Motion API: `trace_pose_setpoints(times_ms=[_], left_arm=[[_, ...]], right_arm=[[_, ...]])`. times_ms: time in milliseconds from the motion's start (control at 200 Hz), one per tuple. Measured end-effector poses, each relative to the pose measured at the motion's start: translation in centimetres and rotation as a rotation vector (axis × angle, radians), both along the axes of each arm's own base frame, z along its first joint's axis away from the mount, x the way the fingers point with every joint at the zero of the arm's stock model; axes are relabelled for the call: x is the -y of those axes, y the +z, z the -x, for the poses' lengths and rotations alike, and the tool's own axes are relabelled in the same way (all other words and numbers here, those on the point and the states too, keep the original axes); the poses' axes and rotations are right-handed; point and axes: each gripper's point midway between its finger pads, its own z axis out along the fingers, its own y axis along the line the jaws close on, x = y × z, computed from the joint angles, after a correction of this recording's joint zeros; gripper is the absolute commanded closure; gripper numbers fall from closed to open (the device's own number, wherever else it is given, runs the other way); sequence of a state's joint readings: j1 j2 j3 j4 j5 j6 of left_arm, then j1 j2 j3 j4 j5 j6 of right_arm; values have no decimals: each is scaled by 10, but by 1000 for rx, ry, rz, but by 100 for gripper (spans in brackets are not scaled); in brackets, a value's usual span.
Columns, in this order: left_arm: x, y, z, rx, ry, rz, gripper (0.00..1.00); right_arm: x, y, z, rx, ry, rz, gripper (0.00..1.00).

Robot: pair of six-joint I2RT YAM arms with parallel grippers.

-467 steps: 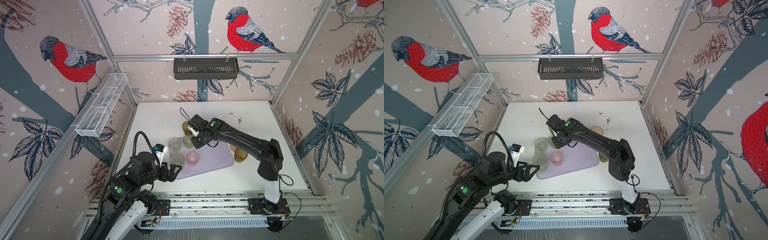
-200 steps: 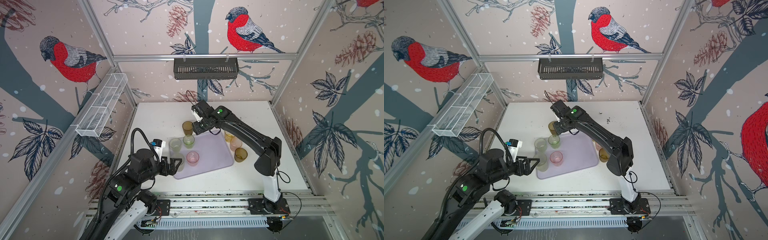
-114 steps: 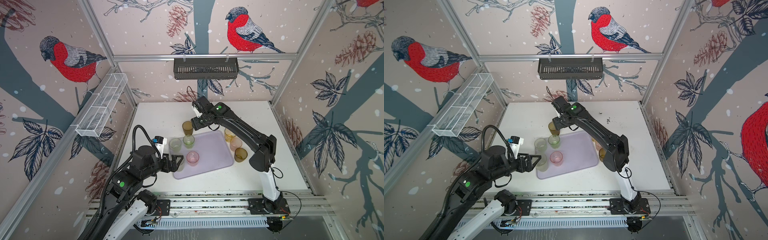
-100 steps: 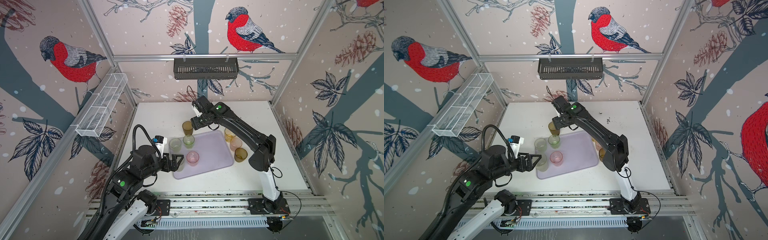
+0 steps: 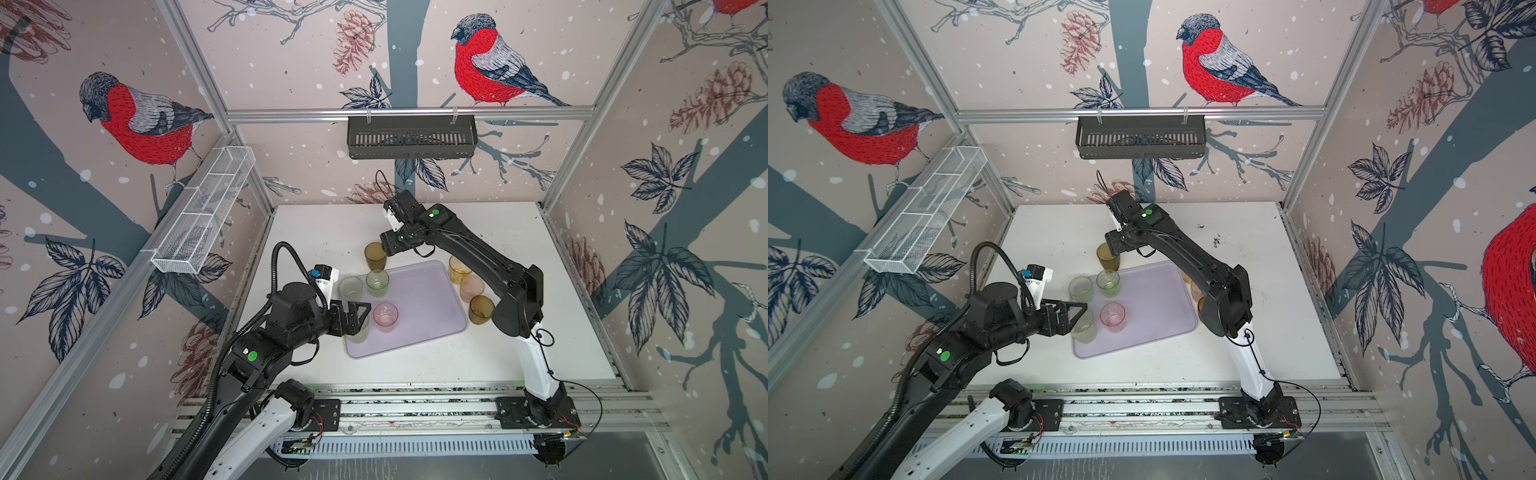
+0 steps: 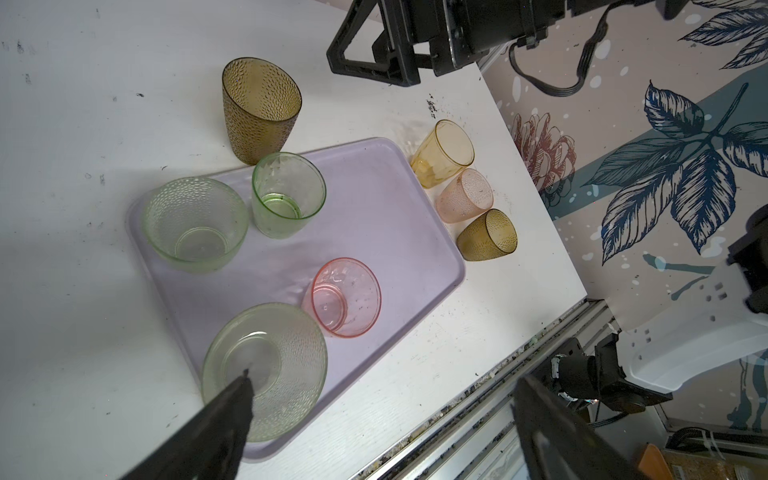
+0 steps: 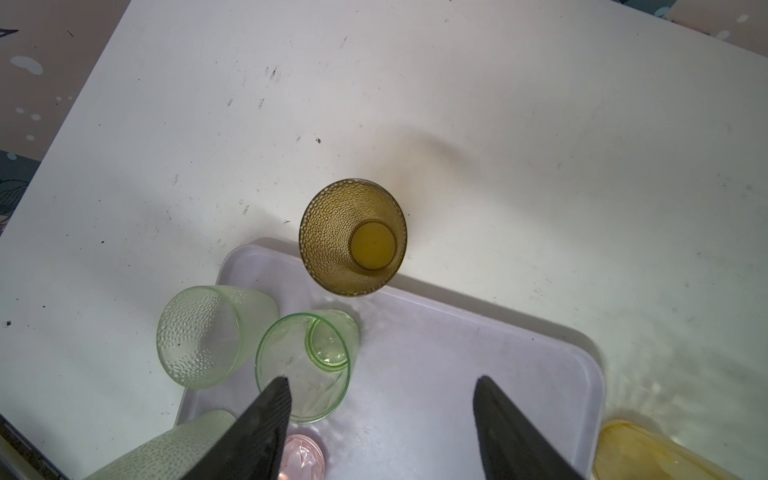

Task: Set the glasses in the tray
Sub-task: 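Move the open right gripper toward the amber dotted glass beyond the tray, then lower the open right gripper around the amber dotted glass rim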

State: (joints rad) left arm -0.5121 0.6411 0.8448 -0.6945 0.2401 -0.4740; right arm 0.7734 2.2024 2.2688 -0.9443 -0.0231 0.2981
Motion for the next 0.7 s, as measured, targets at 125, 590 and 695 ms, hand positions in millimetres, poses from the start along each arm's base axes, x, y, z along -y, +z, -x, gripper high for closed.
trace_pose_setpoints(times_ms=[125, 590, 695], left_arm=[[2, 4, -2, 0, -5, -1, 3], [6, 7, -3, -13, -24, -4, 3], [7, 7, -4, -16, -24, -5, 3]], right_arm=[[-3, -3, -11, 10, -1, -12, 29], [-11, -28, -29, -14, 0, -40, 30], [-12, -34, -33, -19, -1, -42, 30]])
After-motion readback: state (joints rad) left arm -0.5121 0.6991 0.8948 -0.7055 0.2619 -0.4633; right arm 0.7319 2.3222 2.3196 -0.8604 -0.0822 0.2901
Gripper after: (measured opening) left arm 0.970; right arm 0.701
